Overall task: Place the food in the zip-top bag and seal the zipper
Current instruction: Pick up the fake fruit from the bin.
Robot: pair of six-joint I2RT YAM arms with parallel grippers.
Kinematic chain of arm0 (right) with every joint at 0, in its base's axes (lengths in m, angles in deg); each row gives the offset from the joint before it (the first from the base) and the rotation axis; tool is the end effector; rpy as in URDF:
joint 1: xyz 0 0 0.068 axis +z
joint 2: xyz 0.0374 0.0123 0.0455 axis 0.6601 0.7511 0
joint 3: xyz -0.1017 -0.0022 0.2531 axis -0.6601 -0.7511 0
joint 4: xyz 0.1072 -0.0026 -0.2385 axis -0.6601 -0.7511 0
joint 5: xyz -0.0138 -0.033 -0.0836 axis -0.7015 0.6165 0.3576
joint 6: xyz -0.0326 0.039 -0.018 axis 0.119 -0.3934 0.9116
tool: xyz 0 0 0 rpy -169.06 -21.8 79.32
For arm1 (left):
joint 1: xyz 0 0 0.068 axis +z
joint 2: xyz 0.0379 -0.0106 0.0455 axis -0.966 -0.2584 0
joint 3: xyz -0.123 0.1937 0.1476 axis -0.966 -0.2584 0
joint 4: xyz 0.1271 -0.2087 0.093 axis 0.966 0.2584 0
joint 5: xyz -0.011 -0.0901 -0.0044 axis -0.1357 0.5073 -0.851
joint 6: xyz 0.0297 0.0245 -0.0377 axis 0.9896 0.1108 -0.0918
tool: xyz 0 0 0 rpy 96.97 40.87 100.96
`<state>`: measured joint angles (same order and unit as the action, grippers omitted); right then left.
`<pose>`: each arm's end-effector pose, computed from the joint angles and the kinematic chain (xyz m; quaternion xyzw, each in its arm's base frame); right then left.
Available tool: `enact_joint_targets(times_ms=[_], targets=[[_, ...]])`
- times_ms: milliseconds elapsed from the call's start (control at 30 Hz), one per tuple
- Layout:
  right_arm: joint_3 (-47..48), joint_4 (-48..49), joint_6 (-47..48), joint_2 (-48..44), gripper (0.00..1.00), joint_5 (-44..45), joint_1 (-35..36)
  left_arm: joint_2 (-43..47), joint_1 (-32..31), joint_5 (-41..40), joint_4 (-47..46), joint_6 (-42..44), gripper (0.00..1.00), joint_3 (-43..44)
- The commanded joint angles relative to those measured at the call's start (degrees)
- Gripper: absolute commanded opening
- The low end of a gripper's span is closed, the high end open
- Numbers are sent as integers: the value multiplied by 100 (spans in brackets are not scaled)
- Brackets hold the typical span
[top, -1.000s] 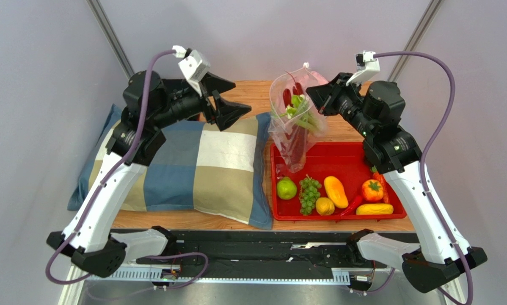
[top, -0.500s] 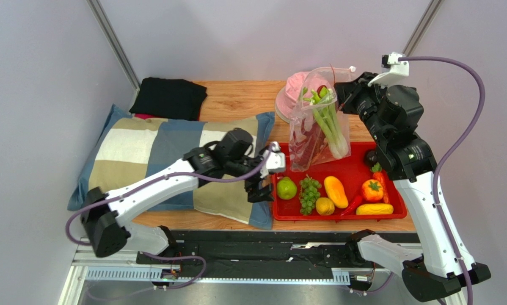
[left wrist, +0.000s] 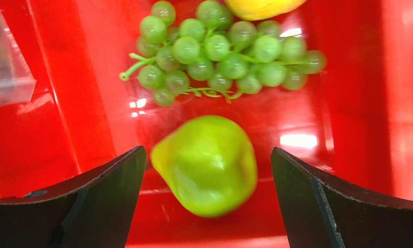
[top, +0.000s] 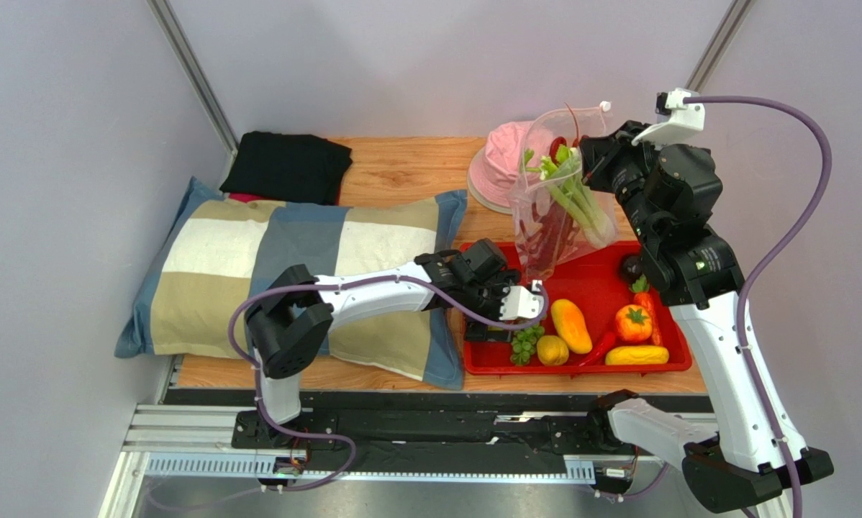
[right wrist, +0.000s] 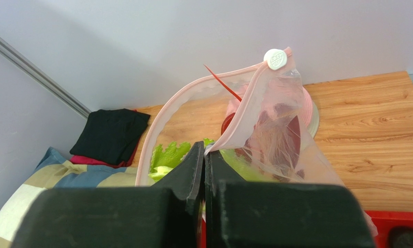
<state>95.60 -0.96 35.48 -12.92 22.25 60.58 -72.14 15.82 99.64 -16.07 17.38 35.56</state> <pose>0.1901 0.0602 0.4908 0.0592 0.7250 0.1684 0.6652 0.1961 -0.3522 0.2172 0.7207 0.5937 -0.2252 0.2782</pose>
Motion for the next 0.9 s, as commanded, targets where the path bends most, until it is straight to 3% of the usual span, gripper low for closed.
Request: enact_joint_targets(times_ms=[0, 300, 400, 567, 600, 700, 867], targets=[[53, 573, 125, -145, 0, 162, -37, -407, -21, -265, -126, 452, 99, 387], [140, 591, 274, -31, 0, 242, -37, -838, -48, 7, 604, 927, 91, 633], [149, 591, 292, 13, 0, 189, -46, -962, -48, -19, 964, 997, 82, 896], [158, 582, 336, 57, 0, 118, -46, -507, -57, 454, 1106, 1007, 39, 941], [158, 582, 336, 57, 0, 110, -37, -279, -48, 525, 1097, 971, 24, 958], [158, 582, 371, 84, 0, 66, -46, 221, -39, 780, 1071, 656, 5, 1046], [175, 582, 537, 101, 0, -206, -37, 1162, 171, 1281, 991, -21, 0, 1195]])
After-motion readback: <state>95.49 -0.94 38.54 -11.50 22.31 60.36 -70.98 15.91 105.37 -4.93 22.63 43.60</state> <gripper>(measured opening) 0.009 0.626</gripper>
